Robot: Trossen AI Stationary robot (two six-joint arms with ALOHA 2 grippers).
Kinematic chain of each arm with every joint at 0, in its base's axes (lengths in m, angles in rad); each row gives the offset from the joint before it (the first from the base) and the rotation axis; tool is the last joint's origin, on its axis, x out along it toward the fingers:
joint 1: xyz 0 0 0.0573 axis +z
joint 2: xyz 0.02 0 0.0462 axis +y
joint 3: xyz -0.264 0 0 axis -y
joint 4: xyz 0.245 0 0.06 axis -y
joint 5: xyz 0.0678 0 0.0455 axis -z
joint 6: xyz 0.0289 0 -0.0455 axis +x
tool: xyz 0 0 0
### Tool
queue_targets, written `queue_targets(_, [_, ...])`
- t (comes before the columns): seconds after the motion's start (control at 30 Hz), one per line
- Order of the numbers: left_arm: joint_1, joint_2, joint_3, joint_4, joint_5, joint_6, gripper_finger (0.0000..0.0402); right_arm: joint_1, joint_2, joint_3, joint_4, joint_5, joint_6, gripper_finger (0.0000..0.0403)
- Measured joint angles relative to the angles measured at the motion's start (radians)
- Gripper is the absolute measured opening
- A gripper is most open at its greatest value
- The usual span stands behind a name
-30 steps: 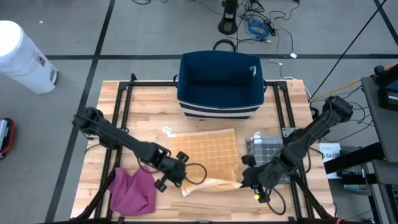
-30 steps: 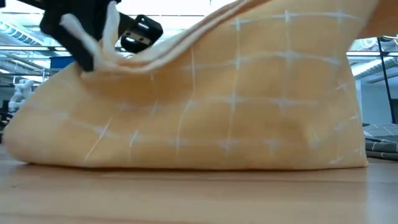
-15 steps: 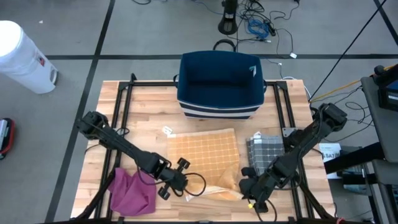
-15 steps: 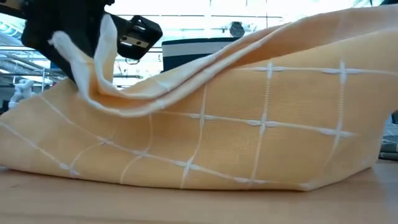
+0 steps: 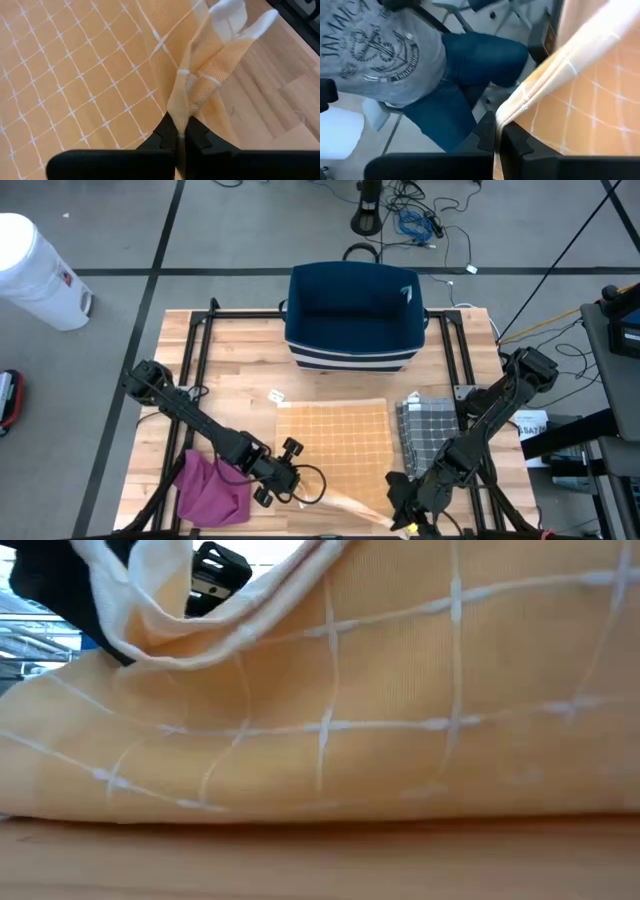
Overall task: Fold towel
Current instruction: Fold the orange patterned towel
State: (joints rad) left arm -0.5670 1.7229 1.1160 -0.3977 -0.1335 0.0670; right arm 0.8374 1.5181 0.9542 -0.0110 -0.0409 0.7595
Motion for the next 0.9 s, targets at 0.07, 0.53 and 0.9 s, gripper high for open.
queue_targets(0.07, [-0.005,0.000,0.000,0.000,-0.014,-0.003,0.0005,-0.007,0.000,0.001,-0.065,-0.009,0.021,0.0000])
queue_targets(0.53, [-0.010,0.000,-0.262,0.490,-0.045,-0.119,0.0005,-0.115,-0.003,0.001,-0.365,0.017,-0.056,0.0000])
queue_targets(0.9, [-0.018,0.000,-0.369,0.873,-0.201,0.057,0.0005,-0.218,-0.004,0.001,-0.410,0.137,-0.268,0.0000])
